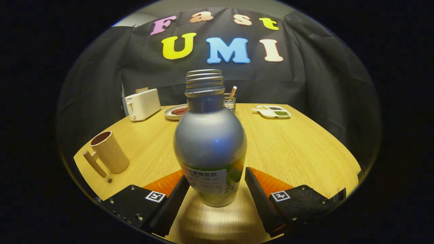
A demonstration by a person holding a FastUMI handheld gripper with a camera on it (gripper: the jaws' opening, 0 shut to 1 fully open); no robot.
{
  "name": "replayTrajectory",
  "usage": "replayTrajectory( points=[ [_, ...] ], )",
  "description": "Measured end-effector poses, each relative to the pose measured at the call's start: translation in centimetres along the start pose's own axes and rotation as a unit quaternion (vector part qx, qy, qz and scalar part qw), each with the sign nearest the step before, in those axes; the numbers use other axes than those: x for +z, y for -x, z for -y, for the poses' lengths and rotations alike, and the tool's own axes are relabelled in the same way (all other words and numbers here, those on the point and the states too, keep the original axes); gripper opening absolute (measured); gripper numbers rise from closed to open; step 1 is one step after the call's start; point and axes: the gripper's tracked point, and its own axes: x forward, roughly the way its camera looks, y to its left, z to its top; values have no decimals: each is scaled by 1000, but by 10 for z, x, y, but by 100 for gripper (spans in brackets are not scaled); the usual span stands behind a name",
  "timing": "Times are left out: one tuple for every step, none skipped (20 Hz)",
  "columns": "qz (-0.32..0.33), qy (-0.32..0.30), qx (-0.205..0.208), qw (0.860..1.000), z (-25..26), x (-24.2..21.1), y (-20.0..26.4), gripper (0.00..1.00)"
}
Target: Take the bottle from table, then pour the juice into the cup, finally place the bottle on the coaster
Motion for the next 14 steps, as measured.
replayTrajectory(
  points=[
    [-1, -3, 4, 1000, -3, 0, -2, 97],
    [-4, -2, 0, 1000, -3, 2, -5, 92],
    [-9, -1, 1, 1000, -4, 0, -3, 82],
    [-12, 0, 0, 1000, -4, 2, -4, 82],
    [-15, 1, -2, 1000, -4, 2, -5, 80],
    [-21, 1, -2, 1000, -4, 3, -5, 79],
    [-26, 5, -3, 1000, -5, 5, -4, 78],
    [-27, 13, -5, 1000, -7, 10, -2, 78],
    [-26, 25, -4, 999, -8, 14, -3, 75],
    [-29, 38, -3, 999, -11, 19, -3, 75],
    [-30, 51, -3, 998, -12, 23, -4, 75],
    [-27, 62, -5, 998, -13, 30, -5, 75],
    [-27, 75, -13, 997, -12, 35, -4, 75],
    [-24, 88, -17, 996, -13, 41, -4, 75]
  ],
)
